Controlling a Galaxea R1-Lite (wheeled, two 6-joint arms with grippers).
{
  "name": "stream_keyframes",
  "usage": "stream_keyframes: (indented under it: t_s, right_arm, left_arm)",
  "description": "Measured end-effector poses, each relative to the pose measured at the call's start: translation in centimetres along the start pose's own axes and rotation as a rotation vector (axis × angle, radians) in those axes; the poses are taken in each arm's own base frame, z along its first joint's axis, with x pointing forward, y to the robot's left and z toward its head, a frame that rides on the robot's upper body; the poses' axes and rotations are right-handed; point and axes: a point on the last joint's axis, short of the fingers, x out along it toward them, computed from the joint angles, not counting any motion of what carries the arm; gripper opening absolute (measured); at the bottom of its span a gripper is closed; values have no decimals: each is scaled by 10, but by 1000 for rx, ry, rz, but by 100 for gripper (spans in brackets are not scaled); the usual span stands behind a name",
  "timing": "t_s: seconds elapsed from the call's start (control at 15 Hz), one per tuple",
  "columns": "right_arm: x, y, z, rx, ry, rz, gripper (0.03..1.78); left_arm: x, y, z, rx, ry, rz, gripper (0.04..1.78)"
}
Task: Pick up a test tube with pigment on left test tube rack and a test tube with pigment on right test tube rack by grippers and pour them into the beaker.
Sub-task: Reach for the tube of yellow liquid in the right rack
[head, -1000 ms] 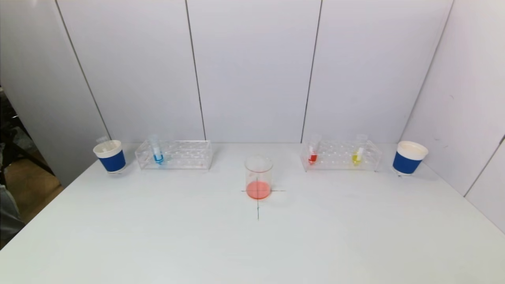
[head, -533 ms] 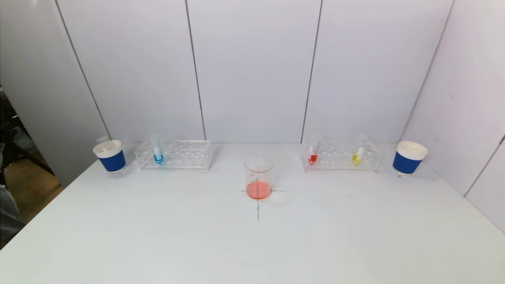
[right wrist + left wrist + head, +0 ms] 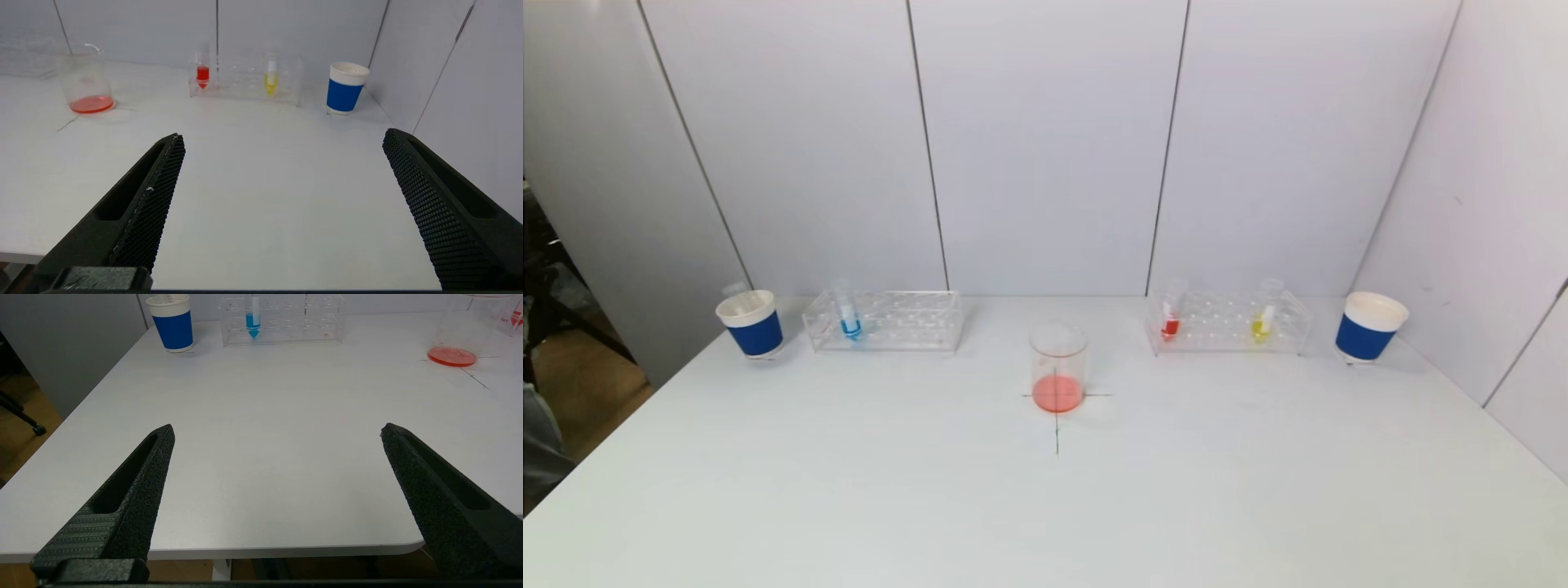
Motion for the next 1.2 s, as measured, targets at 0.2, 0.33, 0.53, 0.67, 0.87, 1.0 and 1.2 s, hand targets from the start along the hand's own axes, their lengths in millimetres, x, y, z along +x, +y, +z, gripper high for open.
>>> stream_keyframes:
  t_s: [0.2,0.33,0.53,0.67,0.87,1.0,1.2]
  right_arm:
    - [12,-3,45,-1,2,15,176]
    - [36,-6,72,0,36,22,176]
    - [96,-10,97,3,111,31,176]
    - [143,-12,98,8,153,32,176]
    - [211,-13,81,14,193,29,176]
    - [251,-13,62,15,190,26,176]
    - [296,-13,32,17,178,24,176]
  left_arm:
    - [0,0,0,0,0,0,176]
    - [0,0,0,0,0,0,176]
    - [0,0,0,0,0,0,176]
    - [0,0,0,0,0,0,176]
    - [0,0,0,0,0,0,176]
    - [0,0,0,0,0,0,176]
    - [0,0,0,0,0,0,176]
